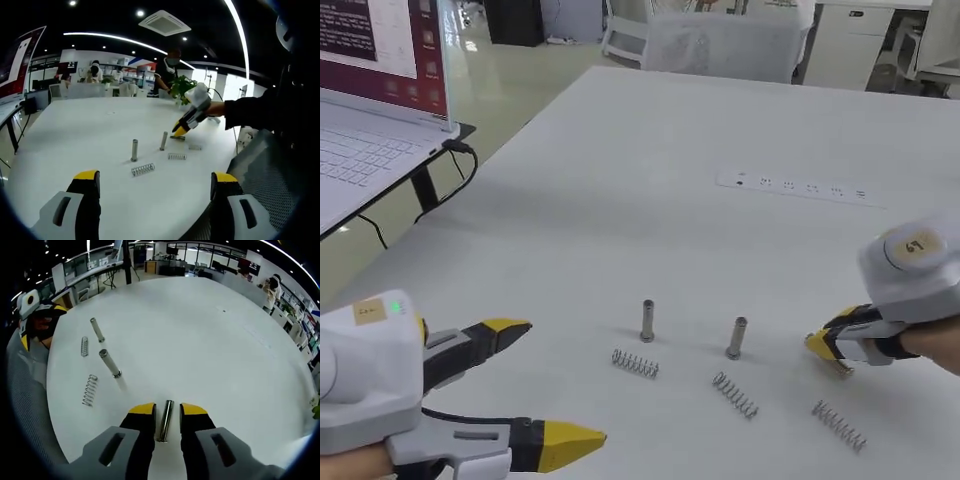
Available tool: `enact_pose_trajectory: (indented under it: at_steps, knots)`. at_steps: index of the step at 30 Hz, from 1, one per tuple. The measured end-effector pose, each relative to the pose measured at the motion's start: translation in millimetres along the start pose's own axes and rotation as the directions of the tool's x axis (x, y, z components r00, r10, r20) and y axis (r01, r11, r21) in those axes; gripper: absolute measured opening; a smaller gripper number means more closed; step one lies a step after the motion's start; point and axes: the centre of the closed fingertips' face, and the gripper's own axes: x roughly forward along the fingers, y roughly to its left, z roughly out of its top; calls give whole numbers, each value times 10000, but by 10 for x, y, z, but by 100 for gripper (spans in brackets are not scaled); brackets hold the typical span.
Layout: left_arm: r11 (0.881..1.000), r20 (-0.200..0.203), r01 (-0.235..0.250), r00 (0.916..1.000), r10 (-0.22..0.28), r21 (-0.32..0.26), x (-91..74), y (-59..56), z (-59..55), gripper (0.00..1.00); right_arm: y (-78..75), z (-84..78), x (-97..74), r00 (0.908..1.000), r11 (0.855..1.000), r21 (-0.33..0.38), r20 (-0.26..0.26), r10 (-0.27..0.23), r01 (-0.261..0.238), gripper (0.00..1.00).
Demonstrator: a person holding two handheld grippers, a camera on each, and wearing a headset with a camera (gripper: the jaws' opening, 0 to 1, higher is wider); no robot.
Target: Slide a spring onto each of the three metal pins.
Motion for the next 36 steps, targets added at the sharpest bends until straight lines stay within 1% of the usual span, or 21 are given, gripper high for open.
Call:
enact_pose_trajectory:
  at_steps: [7, 10, 12, 14, 15, 22, 26, 36]
  knots:
    - [10000, -17, 17, 10000, -17, 7, 8, -2, -1, 88, -8, -1, 54, 9998, 9996, 271, -180, -75, 80, 13]
    - [10000, -2, 2, 10000, -2, 5, 7, 0, 1, 88, -9, -11, 90, 9994, 9994, 319, -332, -123, 134, 11]
    - [10000, 0, -5, 10000, 5, 7, 7, 0, 1, 88, -19, -45, 108, 9982, 9989, 406, -559, -219, 242, 8]
    - [10000, 18, -18, 10000, 18, 5, 5, 2, 4, 88, -10, -69, 118, 9977, 9984, 513, -649, -188, 222, 7]
    - [10000, 29, -25, 10000, 25, -6, 3, 1, 4, 88, -8, -57, 109, 9981, 9979, 607, -576, -201, 236, 7]
    - [10000, 48, -11, 10000, 11, -6, 4, 0, 7, 88, -4, -69, 86, 9978, 9966, 778, -631, -210, 259, 6]
    - [10000, 48, 8, 10000, -8, 20, 5, -1, 6, 88, -12, -36, 25, 9986, 9957, 855, -427, -324, 360, 6]
    - [9999, 67, 64, 10000, -64, 85, 6, -11, 16, 88, -23, 24, -200, 9987, 9938, 998, 108, -502, 488, 6]
